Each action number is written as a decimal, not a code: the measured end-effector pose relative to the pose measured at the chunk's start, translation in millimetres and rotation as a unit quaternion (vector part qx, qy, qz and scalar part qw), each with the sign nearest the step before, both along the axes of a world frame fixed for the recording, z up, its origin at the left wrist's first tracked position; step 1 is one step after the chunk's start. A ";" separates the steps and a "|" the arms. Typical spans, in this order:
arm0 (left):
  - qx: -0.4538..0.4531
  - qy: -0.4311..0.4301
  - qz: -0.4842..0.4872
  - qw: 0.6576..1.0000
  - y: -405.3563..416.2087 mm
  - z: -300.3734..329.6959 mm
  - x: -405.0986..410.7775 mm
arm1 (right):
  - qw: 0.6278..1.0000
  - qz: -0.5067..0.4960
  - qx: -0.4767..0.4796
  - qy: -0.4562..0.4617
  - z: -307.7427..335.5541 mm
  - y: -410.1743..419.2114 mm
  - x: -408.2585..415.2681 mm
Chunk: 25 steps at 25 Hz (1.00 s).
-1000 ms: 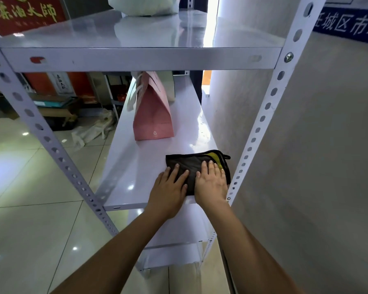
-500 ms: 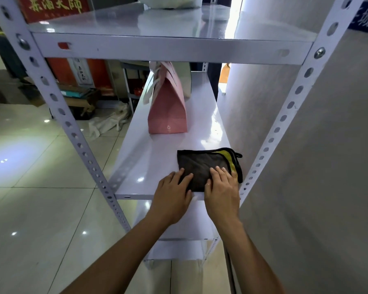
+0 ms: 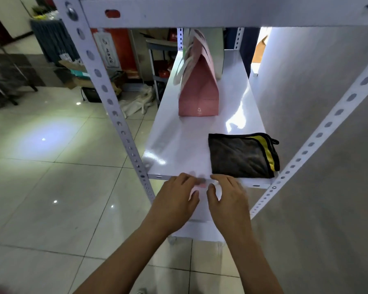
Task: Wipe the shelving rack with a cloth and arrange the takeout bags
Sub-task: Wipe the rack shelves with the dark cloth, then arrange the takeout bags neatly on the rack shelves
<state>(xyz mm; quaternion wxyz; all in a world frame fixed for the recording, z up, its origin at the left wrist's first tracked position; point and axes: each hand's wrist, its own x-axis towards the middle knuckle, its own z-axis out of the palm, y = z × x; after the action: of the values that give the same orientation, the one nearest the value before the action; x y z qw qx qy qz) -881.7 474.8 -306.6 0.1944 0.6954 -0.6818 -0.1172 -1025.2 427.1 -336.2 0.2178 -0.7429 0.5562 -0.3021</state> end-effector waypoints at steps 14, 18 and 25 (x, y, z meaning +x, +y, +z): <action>-0.016 0.030 0.071 0.997 129.6 11.1 188.8 | 0.996 0.055 0.067 0.017 19.7 111.9 167.7; -0.023 0.041 0.091 0.995 164.4 13.5 263.7 | 0.995 0.069 0.072 0.011 18.6 144.7 245.0; -0.035 0.058 0.131 0.989 187.4 12.1 369.7 | 0.989 0.132 0.069 0.020 15.9 149.1 356.0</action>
<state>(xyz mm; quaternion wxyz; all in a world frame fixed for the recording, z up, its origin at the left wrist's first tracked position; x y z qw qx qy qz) -511.9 662.1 -294.5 0.2715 0.7633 -0.5764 -0.1064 -669.2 576.2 -320.3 0.2954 -0.7989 0.4773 -0.2161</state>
